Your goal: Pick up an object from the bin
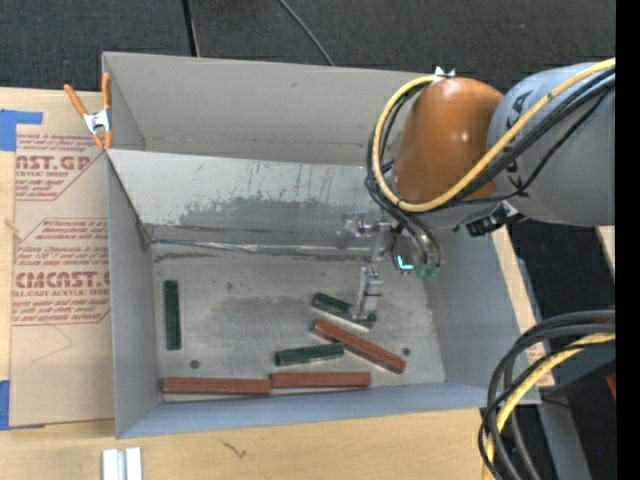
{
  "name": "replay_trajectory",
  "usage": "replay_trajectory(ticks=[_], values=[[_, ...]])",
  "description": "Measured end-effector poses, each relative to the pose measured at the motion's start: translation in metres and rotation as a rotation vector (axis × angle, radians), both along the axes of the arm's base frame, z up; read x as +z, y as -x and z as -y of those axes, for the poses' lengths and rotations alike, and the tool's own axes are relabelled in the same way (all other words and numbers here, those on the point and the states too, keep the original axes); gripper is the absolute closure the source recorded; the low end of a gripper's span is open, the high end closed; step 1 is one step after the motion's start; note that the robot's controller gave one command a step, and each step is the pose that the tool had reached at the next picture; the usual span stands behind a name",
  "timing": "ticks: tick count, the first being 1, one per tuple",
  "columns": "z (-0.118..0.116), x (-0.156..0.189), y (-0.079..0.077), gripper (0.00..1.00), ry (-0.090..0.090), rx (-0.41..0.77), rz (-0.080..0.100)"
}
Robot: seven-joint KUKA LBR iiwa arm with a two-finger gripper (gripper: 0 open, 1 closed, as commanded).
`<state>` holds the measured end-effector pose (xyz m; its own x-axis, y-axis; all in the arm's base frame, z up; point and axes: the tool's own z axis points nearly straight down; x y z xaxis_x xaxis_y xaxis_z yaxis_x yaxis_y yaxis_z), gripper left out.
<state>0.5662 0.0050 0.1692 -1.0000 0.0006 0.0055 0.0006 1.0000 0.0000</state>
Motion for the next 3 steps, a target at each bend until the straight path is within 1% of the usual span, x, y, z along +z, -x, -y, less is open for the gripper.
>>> replay_trajectory(ticks=[1, 2, 3], values=[[0.000, 0.004, -0.002, 0.00, 0.000, 0.000, 0.007], [0.009, -0.046, 0.002, 0.00, -0.001, -0.015, 0.014], [0.017, -0.096, 0.033, 1.00, 0.000, -0.054, 0.002]])
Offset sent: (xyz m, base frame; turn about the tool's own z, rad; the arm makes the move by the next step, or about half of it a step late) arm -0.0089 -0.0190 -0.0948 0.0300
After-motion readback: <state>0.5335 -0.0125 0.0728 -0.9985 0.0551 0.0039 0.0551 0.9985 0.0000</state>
